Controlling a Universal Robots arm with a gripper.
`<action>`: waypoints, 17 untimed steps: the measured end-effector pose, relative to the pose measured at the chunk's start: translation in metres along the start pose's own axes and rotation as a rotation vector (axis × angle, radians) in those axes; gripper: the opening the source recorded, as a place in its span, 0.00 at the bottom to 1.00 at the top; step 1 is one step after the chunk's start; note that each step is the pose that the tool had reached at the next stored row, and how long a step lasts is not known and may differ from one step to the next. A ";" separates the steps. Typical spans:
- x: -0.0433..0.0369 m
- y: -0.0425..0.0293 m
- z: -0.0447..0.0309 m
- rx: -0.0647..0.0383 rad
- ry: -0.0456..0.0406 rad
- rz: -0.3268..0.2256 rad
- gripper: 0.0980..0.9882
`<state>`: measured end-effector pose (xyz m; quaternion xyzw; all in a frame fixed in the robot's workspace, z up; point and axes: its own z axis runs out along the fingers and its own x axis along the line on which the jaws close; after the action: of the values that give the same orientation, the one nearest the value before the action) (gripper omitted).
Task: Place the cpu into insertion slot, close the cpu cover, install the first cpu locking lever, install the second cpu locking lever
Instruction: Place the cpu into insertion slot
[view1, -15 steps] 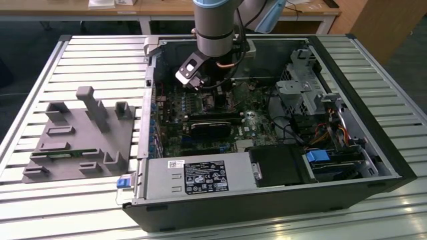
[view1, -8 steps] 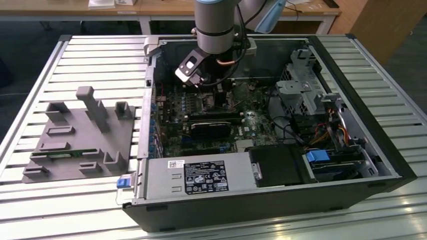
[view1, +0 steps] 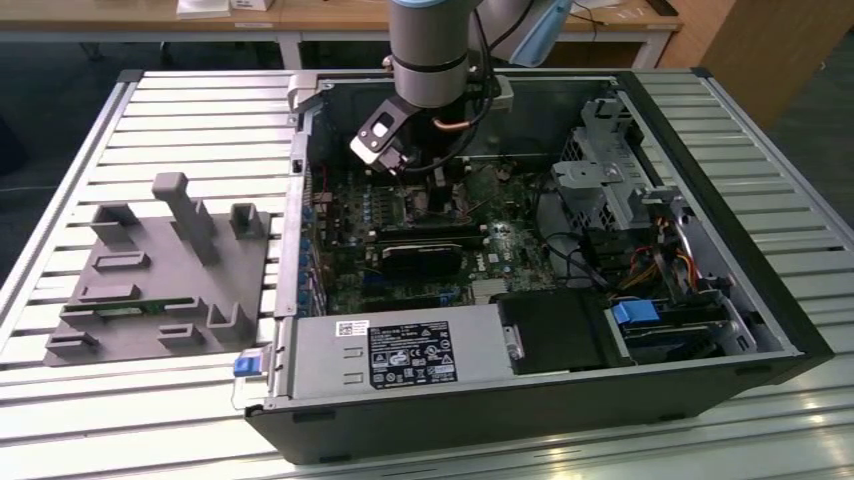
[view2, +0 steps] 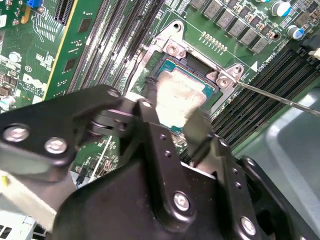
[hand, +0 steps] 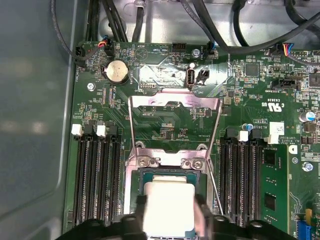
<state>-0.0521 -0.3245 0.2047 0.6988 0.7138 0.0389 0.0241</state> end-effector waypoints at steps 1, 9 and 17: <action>0.0000 0.0000 0.0000 0.000 0.0000 0.000 0.42; 0.0000 0.0000 0.0000 0.000 -0.0003 0.000 0.09; 0.0000 0.0000 -0.0003 0.000 -0.0008 0.000 0.00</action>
<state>-0.0521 -0.3245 0.2050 0.6988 0.7139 0.0386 0.0244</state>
